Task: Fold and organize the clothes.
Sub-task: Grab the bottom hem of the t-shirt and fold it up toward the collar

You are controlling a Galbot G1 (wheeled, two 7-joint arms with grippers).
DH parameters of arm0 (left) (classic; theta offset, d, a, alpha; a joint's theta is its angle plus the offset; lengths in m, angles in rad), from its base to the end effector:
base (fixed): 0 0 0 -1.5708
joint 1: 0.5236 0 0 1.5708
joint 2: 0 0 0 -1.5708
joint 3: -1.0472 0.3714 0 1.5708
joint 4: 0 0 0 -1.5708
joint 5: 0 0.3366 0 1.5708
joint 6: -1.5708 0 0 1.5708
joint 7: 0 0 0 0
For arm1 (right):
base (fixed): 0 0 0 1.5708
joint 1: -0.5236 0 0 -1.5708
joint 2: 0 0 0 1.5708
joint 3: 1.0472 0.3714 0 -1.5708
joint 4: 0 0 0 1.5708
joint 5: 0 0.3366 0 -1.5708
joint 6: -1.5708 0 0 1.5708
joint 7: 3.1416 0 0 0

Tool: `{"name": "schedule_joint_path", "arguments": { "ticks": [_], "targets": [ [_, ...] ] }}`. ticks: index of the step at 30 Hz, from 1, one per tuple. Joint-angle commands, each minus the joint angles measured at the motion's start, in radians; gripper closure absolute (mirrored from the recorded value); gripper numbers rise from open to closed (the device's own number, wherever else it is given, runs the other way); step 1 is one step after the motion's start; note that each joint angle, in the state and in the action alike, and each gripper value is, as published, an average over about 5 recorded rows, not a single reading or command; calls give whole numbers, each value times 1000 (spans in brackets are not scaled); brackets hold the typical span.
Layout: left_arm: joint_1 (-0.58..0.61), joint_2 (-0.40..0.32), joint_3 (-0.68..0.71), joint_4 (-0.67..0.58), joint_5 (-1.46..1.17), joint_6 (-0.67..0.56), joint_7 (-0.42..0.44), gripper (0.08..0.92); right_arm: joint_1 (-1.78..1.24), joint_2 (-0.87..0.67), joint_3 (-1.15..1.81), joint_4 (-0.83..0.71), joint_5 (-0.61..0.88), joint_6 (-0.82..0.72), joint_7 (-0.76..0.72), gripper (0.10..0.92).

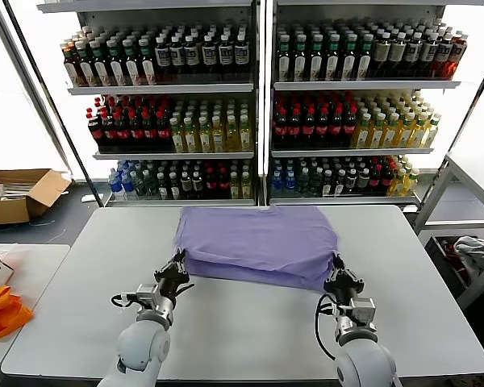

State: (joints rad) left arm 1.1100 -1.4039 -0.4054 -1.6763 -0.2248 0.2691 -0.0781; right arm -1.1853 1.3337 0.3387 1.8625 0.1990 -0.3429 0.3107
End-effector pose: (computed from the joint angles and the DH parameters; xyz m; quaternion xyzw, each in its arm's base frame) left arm 0.3105 0.0169 -0.3580 -0.0324 -0.9913 0.0199 0.1259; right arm 0.2752 -0.0069 -0.3218 -0.0347 -0.9924 0.0355 0.1125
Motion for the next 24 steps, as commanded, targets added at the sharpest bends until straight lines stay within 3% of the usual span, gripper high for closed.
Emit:
{"name": "schedule_joint_path", "arguments": {
  "ticks": [1,18,24],
  "targets": [
    [-65,1,2,108,1,14,-1,916,80,0,-24,-98,3,-6,-1,918],
    [-55,4,2,82,16,20,4,916,131,34,-51,-156,87,0,14,908],
    [-16,2,4,-5,11,45,-1,844,121,47,-45,-68,204,13,69,764]
  ]
}}
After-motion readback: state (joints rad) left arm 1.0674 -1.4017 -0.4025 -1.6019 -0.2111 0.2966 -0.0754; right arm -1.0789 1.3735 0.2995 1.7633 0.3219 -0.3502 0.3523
